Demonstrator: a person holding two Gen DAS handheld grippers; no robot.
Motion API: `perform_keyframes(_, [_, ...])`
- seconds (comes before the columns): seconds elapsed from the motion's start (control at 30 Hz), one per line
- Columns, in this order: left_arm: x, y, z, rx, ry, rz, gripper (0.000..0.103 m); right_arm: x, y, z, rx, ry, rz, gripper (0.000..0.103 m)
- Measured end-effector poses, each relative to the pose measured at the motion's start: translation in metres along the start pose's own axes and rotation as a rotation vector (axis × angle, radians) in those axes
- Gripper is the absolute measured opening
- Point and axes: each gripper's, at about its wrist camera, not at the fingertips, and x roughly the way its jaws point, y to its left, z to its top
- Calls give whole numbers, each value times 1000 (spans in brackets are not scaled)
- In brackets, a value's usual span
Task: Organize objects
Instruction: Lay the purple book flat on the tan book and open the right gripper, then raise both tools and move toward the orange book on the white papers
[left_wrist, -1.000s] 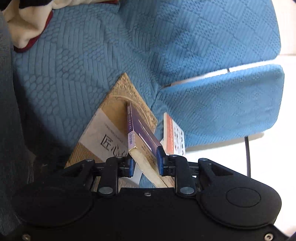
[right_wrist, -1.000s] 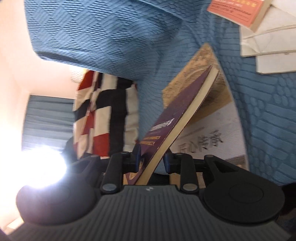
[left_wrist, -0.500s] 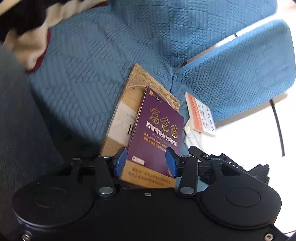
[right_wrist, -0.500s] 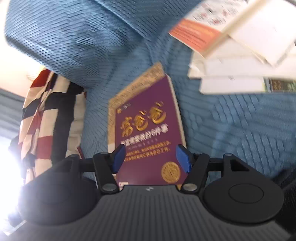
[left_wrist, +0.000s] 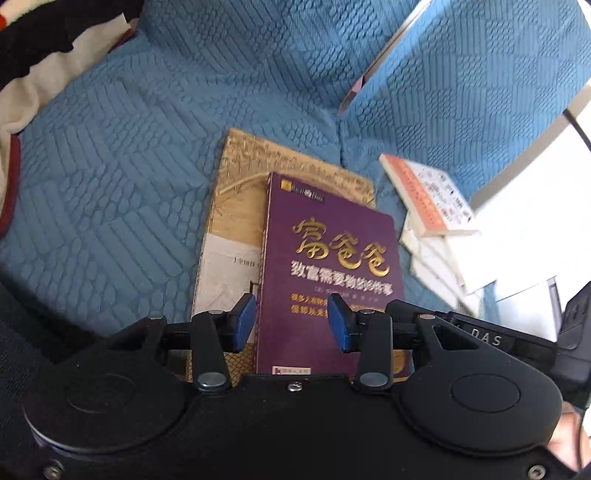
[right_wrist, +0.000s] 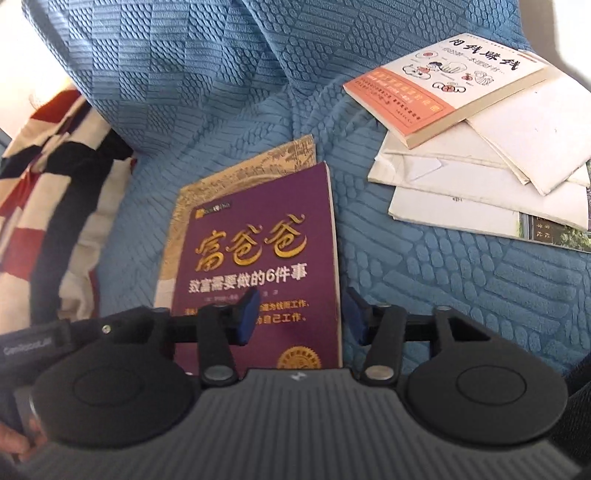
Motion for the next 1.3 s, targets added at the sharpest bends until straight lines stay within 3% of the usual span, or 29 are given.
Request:
perform_keyframes(0.17, [10,6,-5,-3,26,20,34,5,2,-4,-24,8,-35,39])
perform_keyframes(0.4, [16,9,-6,-3,33,1,25,8,5,-8,-26,2,-55,39])
perform_keyframes(0.97, [1,26,-5,-79,20,-7,24,11,17,-10,-56,-7,-25,40])
perform_keyframes(1.3, [-12,27,-11,-96,-11,48,24,9,36,-19,-270,-37,-56,40])
